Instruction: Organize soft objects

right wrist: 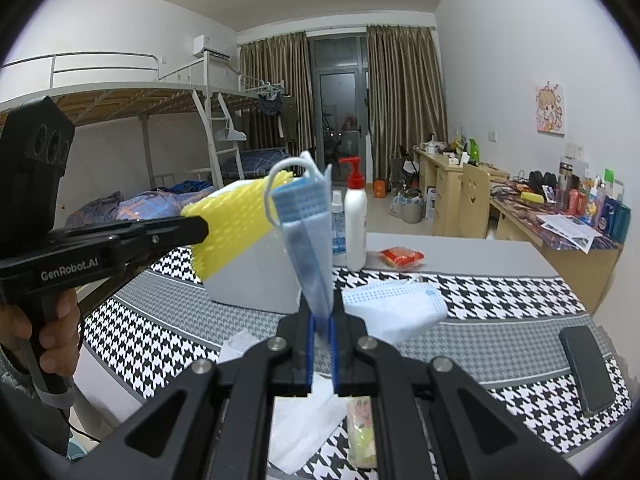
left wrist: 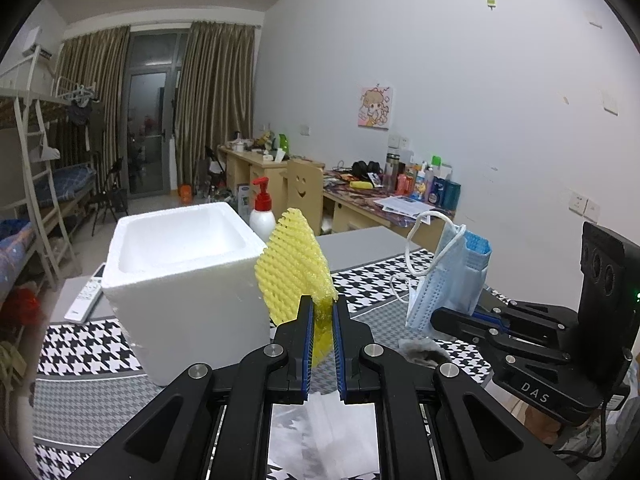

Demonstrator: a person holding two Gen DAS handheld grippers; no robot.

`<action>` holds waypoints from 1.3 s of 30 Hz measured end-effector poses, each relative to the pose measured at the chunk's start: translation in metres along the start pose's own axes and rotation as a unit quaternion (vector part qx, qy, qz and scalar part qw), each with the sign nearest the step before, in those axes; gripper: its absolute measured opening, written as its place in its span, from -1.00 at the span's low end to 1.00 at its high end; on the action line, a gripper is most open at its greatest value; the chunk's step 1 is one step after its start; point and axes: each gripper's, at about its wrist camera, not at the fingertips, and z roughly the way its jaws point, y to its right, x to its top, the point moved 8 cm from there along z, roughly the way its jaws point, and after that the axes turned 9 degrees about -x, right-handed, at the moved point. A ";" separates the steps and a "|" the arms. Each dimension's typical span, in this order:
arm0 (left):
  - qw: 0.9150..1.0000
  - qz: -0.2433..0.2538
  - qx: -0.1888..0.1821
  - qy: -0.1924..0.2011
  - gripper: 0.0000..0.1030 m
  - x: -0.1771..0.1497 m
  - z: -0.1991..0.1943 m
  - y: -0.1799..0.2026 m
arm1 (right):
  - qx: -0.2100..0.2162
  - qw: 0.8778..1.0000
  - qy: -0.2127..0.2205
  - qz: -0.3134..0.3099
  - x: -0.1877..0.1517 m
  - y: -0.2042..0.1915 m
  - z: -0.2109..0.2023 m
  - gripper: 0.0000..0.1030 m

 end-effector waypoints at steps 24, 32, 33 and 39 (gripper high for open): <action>0.999 0.005 0.035 0.028 -0.81 0.037 0.000 -0.021 | 0.010 0.999 0.032 -0.002 0.041 -0.005 0.010 -0.83; 0.998 0.004 0.047 0.032 -0.81 0.046 0.000 -0.025 | 0.015 0.999 0.031 0.005 0.054 -0.006 0.016 -0.83; 0.998 0.005 0.048 0.033 -0.81 0.046 0.000 -0.024 | 0.015 0.999 0.031 0.004 0.055 -0.007 0.016 -0.83; 0.998 0.013 0.060 0.034 -0.81 0.054 0.003 -0.029 | 0.013 0.999 0.037 -0.008 0.060 -0.012 0.021 -0.83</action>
